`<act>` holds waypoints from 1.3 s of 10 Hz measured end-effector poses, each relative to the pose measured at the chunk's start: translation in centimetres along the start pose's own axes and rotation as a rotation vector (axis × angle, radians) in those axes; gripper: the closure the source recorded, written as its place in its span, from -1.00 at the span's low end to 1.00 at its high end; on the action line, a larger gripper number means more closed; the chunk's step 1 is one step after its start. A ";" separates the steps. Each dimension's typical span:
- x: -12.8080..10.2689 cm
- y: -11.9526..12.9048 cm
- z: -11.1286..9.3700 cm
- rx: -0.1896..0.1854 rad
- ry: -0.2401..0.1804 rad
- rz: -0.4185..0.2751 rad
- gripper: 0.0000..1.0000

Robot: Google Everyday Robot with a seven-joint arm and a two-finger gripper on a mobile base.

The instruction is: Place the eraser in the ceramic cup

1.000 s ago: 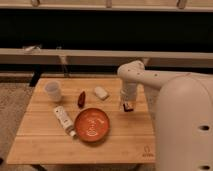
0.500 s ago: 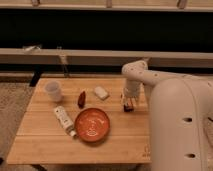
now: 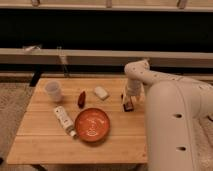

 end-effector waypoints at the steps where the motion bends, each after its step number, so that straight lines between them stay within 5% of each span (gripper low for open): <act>1: -0.6 -0.1 0.3 -0.004 -0.002 -0.008 -0.30; 7: -3.2 0.9 1.1 -0.001 -0.017 -0.060 -0.30; 13: -4.1 1.8 1.9 0.026 -0.010 -0.090 0.67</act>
